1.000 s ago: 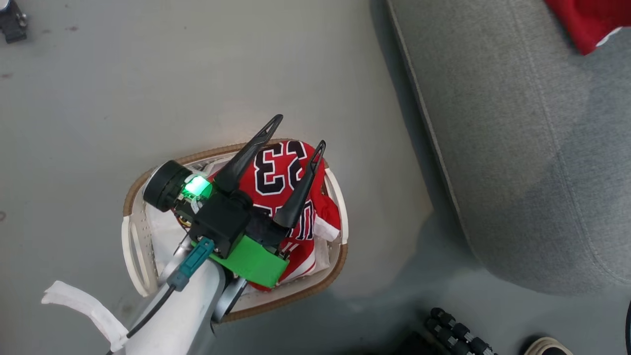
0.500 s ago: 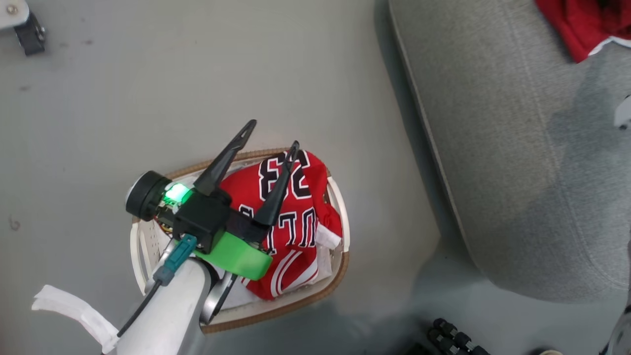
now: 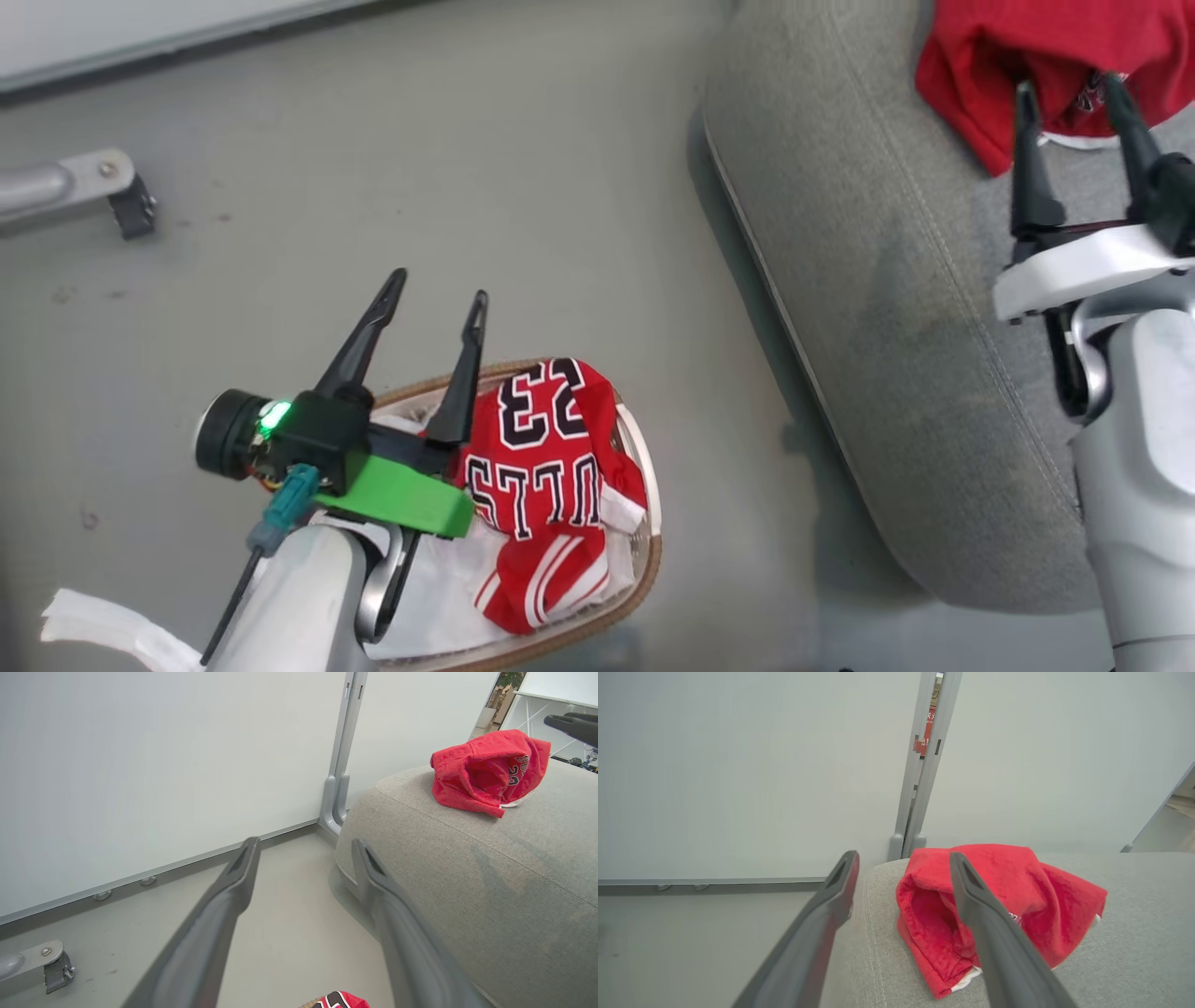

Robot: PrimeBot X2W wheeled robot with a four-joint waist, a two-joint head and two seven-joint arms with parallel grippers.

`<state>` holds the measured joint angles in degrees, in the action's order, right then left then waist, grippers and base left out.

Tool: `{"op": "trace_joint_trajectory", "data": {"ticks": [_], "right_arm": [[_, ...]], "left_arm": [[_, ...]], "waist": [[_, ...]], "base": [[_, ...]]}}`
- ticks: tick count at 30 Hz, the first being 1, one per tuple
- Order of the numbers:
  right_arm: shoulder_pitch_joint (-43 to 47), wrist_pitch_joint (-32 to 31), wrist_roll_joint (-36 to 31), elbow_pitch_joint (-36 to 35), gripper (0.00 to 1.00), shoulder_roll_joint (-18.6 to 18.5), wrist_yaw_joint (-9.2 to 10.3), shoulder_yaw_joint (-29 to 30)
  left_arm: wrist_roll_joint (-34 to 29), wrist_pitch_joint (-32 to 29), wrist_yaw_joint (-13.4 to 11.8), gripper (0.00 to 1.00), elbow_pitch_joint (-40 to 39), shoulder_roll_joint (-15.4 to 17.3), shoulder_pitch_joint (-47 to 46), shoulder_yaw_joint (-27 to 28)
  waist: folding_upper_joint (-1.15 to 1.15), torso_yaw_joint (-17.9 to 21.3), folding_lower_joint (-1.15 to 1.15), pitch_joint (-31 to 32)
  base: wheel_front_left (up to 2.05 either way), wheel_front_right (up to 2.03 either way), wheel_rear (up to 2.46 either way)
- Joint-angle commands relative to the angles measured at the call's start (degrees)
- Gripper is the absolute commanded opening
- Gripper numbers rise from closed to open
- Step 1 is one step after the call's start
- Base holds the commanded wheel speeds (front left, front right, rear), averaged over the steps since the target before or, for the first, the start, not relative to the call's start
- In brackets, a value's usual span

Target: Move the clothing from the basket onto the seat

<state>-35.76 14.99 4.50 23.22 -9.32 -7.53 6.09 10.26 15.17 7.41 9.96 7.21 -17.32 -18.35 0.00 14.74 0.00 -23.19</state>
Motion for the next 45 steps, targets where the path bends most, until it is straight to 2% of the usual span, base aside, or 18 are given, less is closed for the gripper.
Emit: {"op": "trace_joint_trajectory", "data": {"ticks": [1,8,12,23,28,34,40,45], "right_arm": [[0.96,0.27,1.07,-0.60,1.00,0.52,0.08,-1.12],[4.30,0.28,4.50,-2.04,1.00,3.01,0.08,-5.90],[7.91,0.27,5.58,-2.24,1.00,3.75,0.08,-6.51],[20.53,0.28,5.65,-2.19,1.00,5.15,0.08,-7.50],[25.15,0.29,6.44,-2.53,1.00,4.96,0.08,-8.20],[26.62,0.28,6.81,-3.10,1.00,4.87,0.08,-7.85],[25.08,0.29,5.96,-3.55,1.00,5.00,0.08,-8.57],[22.80,0.28,6.92,-4.55,1.00,5.48,0.08,-8.66]], "left_arm": [[-0.30,-0.03,0.09,1.00,0.40,-0.48,1.23,1.26],[-1.16,-0.03,-0.24,1.00,2.14,-2.28,4.31,8.02],[-2.11,-0.03,-0.32,1.00,2.73,-2.98,6.53,11.33],[-3.43,-0.03,-0.97,1.00,3.83,-4.03,15.54,16.80],[-2.81,-0.03,-2.07,1.00,3.74,-4.24,19.38,17.71],[-1.34,-0.03,-2.82,1.00,4.25,-4.28,20.77,16.56],[-2.07,-0.03,-2.30,1.00,5.58,-4.26,18.84,14.82],[-1.30,-0.04,-1.32,1.00,7.49,-4.24,15.92,12.21]], "waist": [[0.00,-2.55,0.00,4.19],[0.00,-7.23,0.00,9.16],[0.00,-9.36,0.00,11.99],[0.00,-11.18,0.00,18.94],[0.00,-10.99,0.00,21.21],[0.00,-10.44,0.00,20.93],[0.00,-9.74,0.00,18.96],[0.00,-8.59,0.00,14.73]], "base": [[0.00,0.00,0.00],[0.00,0.00,0.00],[0.00,0.00,0.00],[0.00,0.00,0.00],[0.00,0.00,0.00],[0.00,0.00,0.00],[0.00,0.00,0.00],[0.00,0.00,0.00]]}}
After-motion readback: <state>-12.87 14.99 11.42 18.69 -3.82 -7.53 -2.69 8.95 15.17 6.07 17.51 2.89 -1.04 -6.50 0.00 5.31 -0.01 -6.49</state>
